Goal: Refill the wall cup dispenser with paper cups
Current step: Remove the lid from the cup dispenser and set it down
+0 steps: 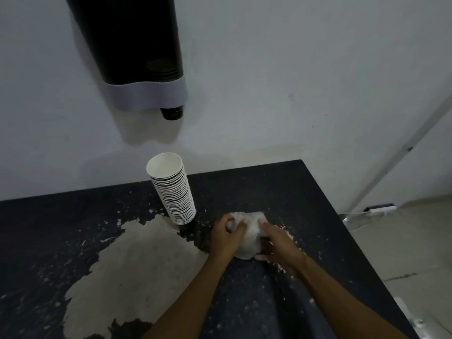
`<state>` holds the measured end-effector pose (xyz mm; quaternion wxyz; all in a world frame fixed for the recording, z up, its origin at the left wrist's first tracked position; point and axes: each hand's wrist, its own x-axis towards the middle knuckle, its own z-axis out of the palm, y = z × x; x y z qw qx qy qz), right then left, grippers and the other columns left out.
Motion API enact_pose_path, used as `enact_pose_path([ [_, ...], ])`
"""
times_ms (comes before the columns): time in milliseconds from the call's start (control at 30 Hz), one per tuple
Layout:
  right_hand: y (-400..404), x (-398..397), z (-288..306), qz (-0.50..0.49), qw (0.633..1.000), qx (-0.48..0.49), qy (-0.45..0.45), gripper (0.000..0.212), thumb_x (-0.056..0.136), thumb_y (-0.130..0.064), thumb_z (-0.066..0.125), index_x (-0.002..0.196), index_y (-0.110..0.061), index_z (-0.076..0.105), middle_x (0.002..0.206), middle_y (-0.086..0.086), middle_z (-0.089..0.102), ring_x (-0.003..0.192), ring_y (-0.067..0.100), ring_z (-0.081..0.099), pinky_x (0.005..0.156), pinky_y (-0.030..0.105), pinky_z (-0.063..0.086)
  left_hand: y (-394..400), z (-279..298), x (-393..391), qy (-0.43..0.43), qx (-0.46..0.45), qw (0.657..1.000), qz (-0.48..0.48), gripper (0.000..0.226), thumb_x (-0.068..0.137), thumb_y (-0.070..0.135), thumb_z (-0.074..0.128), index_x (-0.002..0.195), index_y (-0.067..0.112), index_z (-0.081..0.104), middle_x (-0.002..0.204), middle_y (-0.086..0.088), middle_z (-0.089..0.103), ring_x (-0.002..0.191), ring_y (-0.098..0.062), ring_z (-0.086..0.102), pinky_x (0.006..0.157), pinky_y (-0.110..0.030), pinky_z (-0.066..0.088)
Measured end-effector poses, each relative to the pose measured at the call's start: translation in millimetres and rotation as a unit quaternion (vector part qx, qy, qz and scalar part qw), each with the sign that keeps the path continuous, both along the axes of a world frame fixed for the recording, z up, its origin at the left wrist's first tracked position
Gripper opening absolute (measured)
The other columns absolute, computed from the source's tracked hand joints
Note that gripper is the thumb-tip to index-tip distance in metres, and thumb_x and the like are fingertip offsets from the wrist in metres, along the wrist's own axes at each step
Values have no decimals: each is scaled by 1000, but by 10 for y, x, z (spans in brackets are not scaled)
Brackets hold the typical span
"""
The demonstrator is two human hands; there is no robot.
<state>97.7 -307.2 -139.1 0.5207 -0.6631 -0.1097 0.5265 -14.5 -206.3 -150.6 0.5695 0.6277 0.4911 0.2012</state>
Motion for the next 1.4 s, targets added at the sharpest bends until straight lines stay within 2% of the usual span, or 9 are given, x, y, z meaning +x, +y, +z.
enact_pose_path([
  [67, 92, 33, -21, -18, 998, -10, -56, 38, 91, -38, 60, 113, -8, 61, 104, 14, 70, 92, 28, 70, 68, 38, 60, -3, -64, 71, -18, -89, 996, -17, 40, 87, 41, 62, 122, 23, 57, 122, 0, 59, 108, -18, 58, 94, -36, 51],
  [167, 167, 128, -150, -57, 991, -26, -116, 26, 91, -23, 63, 106, -3, 58, 98, 20, 68, 79, 28, 70, 54, 32, 59, 6, -174, 111, -2, -102, 995, -10, 39, 86, 32, 66, 122, 20, 55, 119, -1, 59, 106, -19, 59, 90, -34, 52],
  [300, 259, 249, -354, -56, 976, -82, -192, 14, 86, -19, 67, 92, -10, 57, 94, 15, 68, 78, 27, 70, 65, 46, 61, 30, -305, 152, 26, -37, 999, 19, 30, 80, 15, 73, 102, 17, 51, 110, -6, 61, 104, -22, 62, 86, -33, 54],
  [433, 275, 290, -475, -1, 944, -122, -305, 21, 87, -19, 66, 100, -7, 55, 97, 9, 64, 73, 9, 54, 55, 17, 41, 9, -365, 197, 87, 35, 994, -53, 25, 84, 16, 68, 105, 21, 55, 119, -4, 57, 107, -20, 58, 83, -27, 51],
  [733, 279, 288, -371, -20, 928, -61, -366, 41, 95, -29, 52, 130, -9, 48, 128, 12, 56, 113, 24, 56, 97, 40, 48, 54, -155, 216, 103, 91, 991, 4, 12, 89, 34, 58, 93, 23, 56, 116, 2, 48, 91, -15, 57, 77, -31, 53],
  [867, 265, 262, -286, -14, 919, -55, -389, 44, 94, -36, 51, 132, -13, 49, 129, 11, 56, 115, 24, 56, 98, 41, 48, 85, -28, 187, 87, 102, 991, -8, 9, 90, 34, 56, 92, 25, 55, 114, 3, 48, 91, -15, 58, 82, -35, 54],
  [1133, 292, 98, 144, -36, 880, 20, -474, 23, 93, -28, 57, 114, -20, 59, 115, 4, 61, 106, 18, 58, 92, 34, 50, 171, 529, 97, 18, 120, 992, -32, 2, 92, 21, 59, 91, 19, 58, 89, 3, 63, 79, -10, 59, 63, -16, 43],
  [1300, 576, -67, 856, -72, 864, 112, -486, 7, 92, -18, 60, 96, -14, 65, 91, -1, 67, 85, 11, 63, 73, 19, 48, 228, 1256, 72, -80, 172, 981, -45, 5, 91, 25, 59, 87, 23, 59, 84, 3, 67, 75, -17, 67, 68, -36, 60],
  [1400, 799, -156, 1429, -88, 853, 167, -487, 7, 91, -17, 61, 89, -13, 67, 82, -5, 68, 75, 4, 63, 62, 10, 46, 364, 1778, -6, -121, 225, 966, -36, 4, 92, 23, 59, 88, 22, 60, 83, 0, 68, 68, -18, 69, 60, -33, 60],
])
